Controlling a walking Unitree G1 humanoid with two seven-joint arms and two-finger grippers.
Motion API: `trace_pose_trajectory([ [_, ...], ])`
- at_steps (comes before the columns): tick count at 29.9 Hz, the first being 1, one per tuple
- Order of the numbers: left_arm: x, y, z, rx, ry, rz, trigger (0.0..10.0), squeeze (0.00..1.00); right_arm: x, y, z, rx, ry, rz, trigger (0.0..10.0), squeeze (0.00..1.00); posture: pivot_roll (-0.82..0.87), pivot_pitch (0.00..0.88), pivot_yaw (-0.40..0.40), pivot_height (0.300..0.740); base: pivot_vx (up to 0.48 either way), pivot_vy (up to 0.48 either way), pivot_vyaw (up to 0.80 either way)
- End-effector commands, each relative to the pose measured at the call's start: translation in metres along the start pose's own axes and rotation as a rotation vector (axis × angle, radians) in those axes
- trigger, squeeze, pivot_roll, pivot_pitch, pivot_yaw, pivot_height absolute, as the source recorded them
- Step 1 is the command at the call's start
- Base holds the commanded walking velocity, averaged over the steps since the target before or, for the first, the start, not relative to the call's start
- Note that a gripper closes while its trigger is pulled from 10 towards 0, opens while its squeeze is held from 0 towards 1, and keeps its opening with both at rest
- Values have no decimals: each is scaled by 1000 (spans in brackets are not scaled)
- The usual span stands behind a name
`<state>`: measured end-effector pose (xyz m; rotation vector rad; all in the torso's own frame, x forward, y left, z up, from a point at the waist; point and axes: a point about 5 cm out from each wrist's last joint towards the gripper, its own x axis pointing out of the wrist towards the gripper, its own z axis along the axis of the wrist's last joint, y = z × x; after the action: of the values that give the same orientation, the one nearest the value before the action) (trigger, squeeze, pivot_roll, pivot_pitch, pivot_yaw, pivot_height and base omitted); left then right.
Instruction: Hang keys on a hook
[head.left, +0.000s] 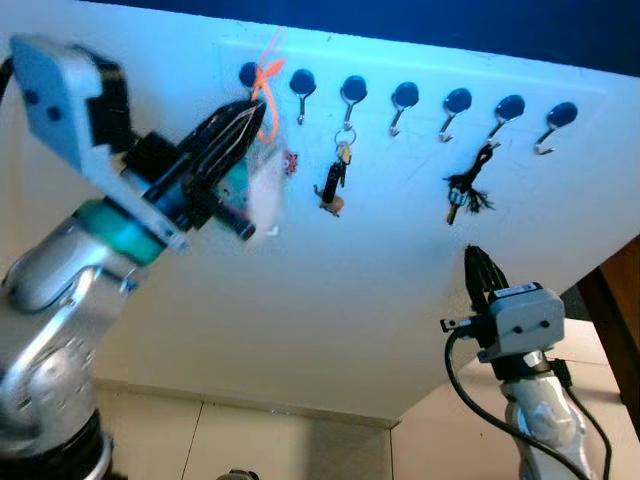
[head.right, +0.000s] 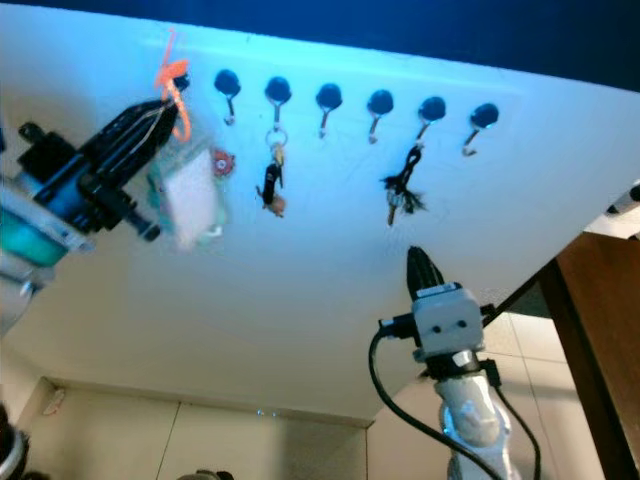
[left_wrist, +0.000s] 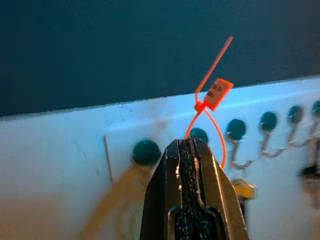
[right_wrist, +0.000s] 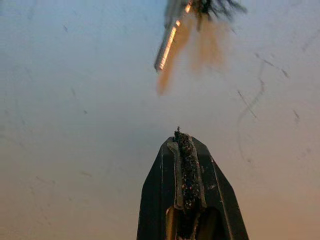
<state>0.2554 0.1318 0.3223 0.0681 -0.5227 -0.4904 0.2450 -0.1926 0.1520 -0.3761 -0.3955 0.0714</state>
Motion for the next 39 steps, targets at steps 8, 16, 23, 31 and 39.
trace_pose_trajectory([
  [8, 14, -11, -21, 72, 114, 11, 10000, 0, -3, 2, -4, -5, 15, -6, 10000, 0, 36, 0, 25, 740, 0, 0, 0],
  [16, 16, -5, -26, 105, 139, 78, 10000, 0, -4, 2, -5, 0, 18, -6, 10000, 0, 38, 0, 26, 740, 0, 0, 0],
  [23, 19, 0, -30, 128, 134, 130, 10000, 0, -5, 4, -4, 9, 19, -5, 10000, 0, 37, 0, 35, 740, 0, 0, 0],
  [31, 30, -16, -25, 209, 56, 76, 10000, 0, -6, 6, -7, 10, 26, 0, 10000, 0, 34, 0, 34, 740, 0, 0, 0],
  [39, 31, -31, -17, 213, -17, -27, 10000, 0, -10, 5, -16, 12, 46, 2, 10000, 0, 37, 0, 34, 740, 0, 0, 0],
])
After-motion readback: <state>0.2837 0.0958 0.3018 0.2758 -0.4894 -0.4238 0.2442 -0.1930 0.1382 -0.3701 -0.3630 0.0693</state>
